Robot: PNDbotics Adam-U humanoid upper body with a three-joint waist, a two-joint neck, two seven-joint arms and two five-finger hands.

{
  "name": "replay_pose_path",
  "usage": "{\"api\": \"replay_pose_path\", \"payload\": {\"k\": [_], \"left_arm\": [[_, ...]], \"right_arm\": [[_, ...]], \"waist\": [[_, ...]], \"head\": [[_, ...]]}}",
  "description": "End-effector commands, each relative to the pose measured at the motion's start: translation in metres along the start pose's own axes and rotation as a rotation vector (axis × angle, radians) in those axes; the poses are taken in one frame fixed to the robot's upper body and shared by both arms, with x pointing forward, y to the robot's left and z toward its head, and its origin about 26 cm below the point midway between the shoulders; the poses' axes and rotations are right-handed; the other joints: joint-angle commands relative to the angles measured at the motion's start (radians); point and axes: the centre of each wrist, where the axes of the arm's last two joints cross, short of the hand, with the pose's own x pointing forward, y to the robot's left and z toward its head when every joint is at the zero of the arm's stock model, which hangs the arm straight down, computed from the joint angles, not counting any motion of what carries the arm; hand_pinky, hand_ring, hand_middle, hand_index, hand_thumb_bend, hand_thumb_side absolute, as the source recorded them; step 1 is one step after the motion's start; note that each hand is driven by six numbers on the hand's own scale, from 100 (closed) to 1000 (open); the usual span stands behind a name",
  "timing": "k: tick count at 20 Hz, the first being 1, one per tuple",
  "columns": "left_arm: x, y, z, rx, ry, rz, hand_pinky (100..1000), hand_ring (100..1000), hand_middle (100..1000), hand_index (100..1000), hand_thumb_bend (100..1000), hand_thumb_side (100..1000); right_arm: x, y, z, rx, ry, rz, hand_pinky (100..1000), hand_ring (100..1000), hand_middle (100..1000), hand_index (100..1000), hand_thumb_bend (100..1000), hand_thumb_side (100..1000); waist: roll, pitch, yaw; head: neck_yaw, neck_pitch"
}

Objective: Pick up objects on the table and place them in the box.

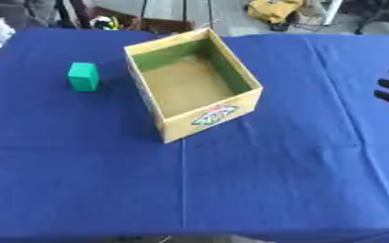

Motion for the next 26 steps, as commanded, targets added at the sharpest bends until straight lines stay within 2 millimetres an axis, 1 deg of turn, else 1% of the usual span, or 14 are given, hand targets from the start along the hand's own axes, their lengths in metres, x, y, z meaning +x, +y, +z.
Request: {"api": "replay_pose_path", "payload": {"k": [1,3,5,10,13,15,17,19,26], "left_arm": [[0.009,0.025,-0.010,-0.070,0.095,-0.163,748,765,723,827,815,317],[0.011,0.033,-0.018,-0.109,0.159,-0.234,743,771,734,841,793,265],[0.011,0.030,-0.029,-0.154,0.213,-0.271,741,772,735,845,773,237],[0.010,0.010,-0.060,-0.267,0.334,-0.340,737,773,734,851,764,193],[0.011,-0.005,-0.077,-0.279,0.390,-0.391,736,773,733,851,761,192],[0.007,-0.013,-0.085,-0.270,0.437,-0.417,736,773,735,853,755,196],[0.001,-0.020,-0.091,-0.259,0.485,-0.437,735,773,734,853,744,197],[-0.007,-0.023,-0.094,-0.256,0.510,-0.460,734,771,733,852,741,197],[-0.035,-0.018,-0.097,-0.264,0.548,-0.539,735,771,733,854,731,206]], "right_arm": [[0.009,-0.002,-0.006,0.028,-0.031,0.013,744,760,767,831,100,948],[0.010,0.001,-0.008,0.050,-0.031,0.010,744,760,767,831,100,949],[0.010,0.002,-0.009,0.060,-0.031,0.010,744,760,767,831,100,950],[0.010,0.001,-0.008,0.063,-0.029,0.016,744,760,767,832,100,952],[0.010,0.000,-0.008,0.060,-0.027,0.017,744,760,767,832,100,953],[0.010,0.000,-0.007,0.057,-0.026,0.017,744,760,767,832,100,954],[0.009,0.000,-0.007,0.055,-0.025,0.016,744,760,767,832,100,954],[0.009,0.000,-0.007,0.054,-0.025,0.016,744,760,767,832,100,954],[0.009,0.000,-0.006,0.051,-0.023,0.015,744,760,767,832,100,955]], "waist": [[0.005,-0.016,-0.009],[0.015,-0.013,-0.033],[0.020,-0.012,-0.044],[0.027,-0.008,-0.060],[0.028,-0.005,-0.062],[0.028,-0.004,-0.062],[0.028,-0.005,-0.061],[0.027,-0.005,-0.060],[0.022,-0.007,-0.057]], "head": [[0.018,0.006],[0.034,0.006],[0.041,0.006],[0.042,0.002],[0.039,-0.002],[0.037,-0.002],[0.035,-0.003],[0.033,-0.003],[0.033,-0.002]]}}
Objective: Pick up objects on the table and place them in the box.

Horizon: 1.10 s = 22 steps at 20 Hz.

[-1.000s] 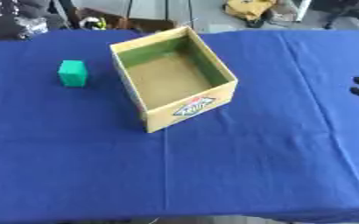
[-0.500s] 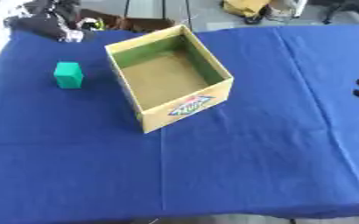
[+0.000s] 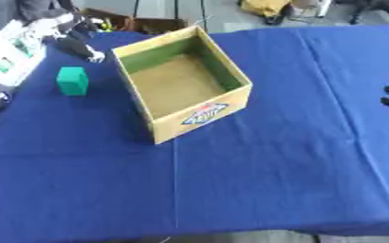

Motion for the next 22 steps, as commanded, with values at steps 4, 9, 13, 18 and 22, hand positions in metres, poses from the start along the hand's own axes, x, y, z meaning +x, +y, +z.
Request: {"api": "replay_pose_path", "payload": {"k": [4,9,13,18,22], "left_arm": [[-0.015,0.011,-0.009,0.040,0.025,-0.078,735,772,735,855,726,208],[-0.031,0.011,-0.011,0.047,0.032,-0.149,741,780,746,864,747,201],[-0.042,0.012,-0.011,0.028,0.032,-0.210,757,791,758,872,769,200],[-0.046,0.018,-0.008,-0.017,0.023,-0.273,775,801,768,881,850,235],[-0.047,0.021,-0.006,-0.020,0.025,-0.317,785,807,773,893,866,233]], "right_arm": [[0.010,-0.006,-0.005,0.005,-0.034,0.018,744,760,767,832,100,956],[0.010,-0.006,-0.005,0.005,-0.032,0.018,745,761,767,832,100,957],[0.009,-0.007,-0.005,0.004,-0.032,0.019,745,761,767,832,100,959],[0.009,-0.007,-0.004,0.001,-0.031,0.019,745,761,767,832,100,960],[0.009,-0.007,-0.004,0.001,-0.029,0.018,745,761,767,832,100,961]], "waist": [[-0.003,-0.017,0.002],[-0.003,-0.017,0.004],[-0.004,-0.016,0.003],[-0.005,-0.016,0.003],[-0.005,-0.016,0.004]], "head": [[-0.001,-0.002],[-0.002,-0.001],[-0.004,-0.002],[-0.007,-0.001],[-0.008,0.000]]}}
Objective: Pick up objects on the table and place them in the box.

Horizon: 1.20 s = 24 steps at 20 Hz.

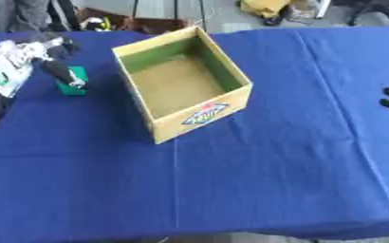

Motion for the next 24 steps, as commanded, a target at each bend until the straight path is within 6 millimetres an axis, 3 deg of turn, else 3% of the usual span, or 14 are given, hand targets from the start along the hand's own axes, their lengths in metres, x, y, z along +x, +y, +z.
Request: {"api": "replay_pose_path", "payload": {"k": [1,3,7,10,16,24], "left_arm": [[-0.0067,0.0227,0.0098,0.042,0.013,-0.044,786,807,774,893,864,231],[-0.0067,0.0229,0.0100,0.034,0.026,-0.090,788,807,771,896,839,209],[0.0013,0.0291,0.0090,0.016,0.099,-0.419,786,802,758,894,789,170],[-0.0019,0.0305,0.0095,0.001,0.117,-0.547,782,794,747,885,774,158],[-0.0062,0.0273,0.0088,0.037,0.087,-0.579,784,792,747,880,782,167],[-0.0029,0.0251,0.0062,0.069,0.026,-0.477,792,790,741,868,783,192]], "right_arm": [[0.0102,-0.0056,-0.0062,0.004,-0.037,0.016,745,761,767,832,100,960],[0.0101,-0.0056,-0.0060,0.004,-0.037,0.016,745,761,766,832,100,962],[0.0093,-0.0059,-0.0048,-0.004,-0.034,0.013,745,761,766,832,100,963],[0.0089,-0.0057,-0.0044,-0.005,-0.033,0.012,745,761,766,832,100,964],[0.0092,-0.0056,-0.0044,-0.007,-0.035,0.010,745,760,765,832,100,964],[0.0096,-0.0055,-0.0045,-0.006,-0.037,0.008,745,760,765,832,100,964]], "waist": [[0.000,-0.015,0.001],[-0.001,-0.015,0.001],[-0.007,-0.014,0.005],[-0.008,-0.014,0.008],[-0.011,-0.013,0.008],[-0.015,-0.013,0.008]], "head": [[-0.004,0.000],[-0.004,0.001],[-0.009,0.002],[-0.014,0.004],[-0.017,0.002],[-0.016,0.000]]}}
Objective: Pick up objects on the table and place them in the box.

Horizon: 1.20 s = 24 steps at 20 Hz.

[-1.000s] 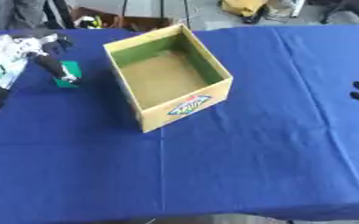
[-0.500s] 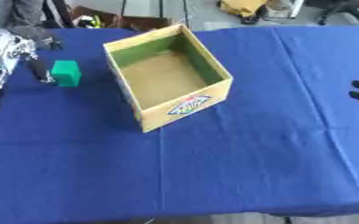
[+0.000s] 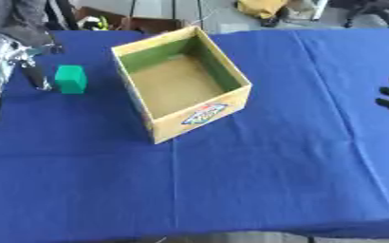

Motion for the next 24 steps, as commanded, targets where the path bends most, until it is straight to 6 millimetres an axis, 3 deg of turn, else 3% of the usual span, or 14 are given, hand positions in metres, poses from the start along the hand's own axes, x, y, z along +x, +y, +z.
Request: {"api": "replay_pose_path", "payload": {"k": [1,13,19,24], "left_arm": [[-0.006,0.013,0.003,0.040,-0.005,0.050,792,790,740,866,785,196],[0.000,0.006,0.000,0.013,-0.040,0.123,772,753,686,826,746,187],[0.004,0.000,-0.002,0.007,-0.056,0.137,726,669,587,725,712,174],[0.006,-0.001,-0.002,0.028,-0.066,0.160,660,508,415,540,625,139]], "right_arm": [[0.010,-0.004,-0.005,0.003,-0.035,0.009,745,760,765,832,100,965],[0.009,-0.004,-0.005,0.002,-0.035,0.006,745,760,765,832,100,968],[0.009,-0.003,-0.004,0.000,-0.034,0.005,745,760,764,832,100,969],[0.009,-0.003,-0.004,0.000,-0.033,0.004,745,760,764,832,100,971]], "waist": [[-0.001,-0.013,-0.001],[-0.001,-0.009,-0.007],[-0.002,-0.008,-0.009],[-0.003,-0.008,-0.007]], "head": [[0.000,0.000],[0.000,-0.001],[0.000,-0.001],[-0.001,0.000]]}}
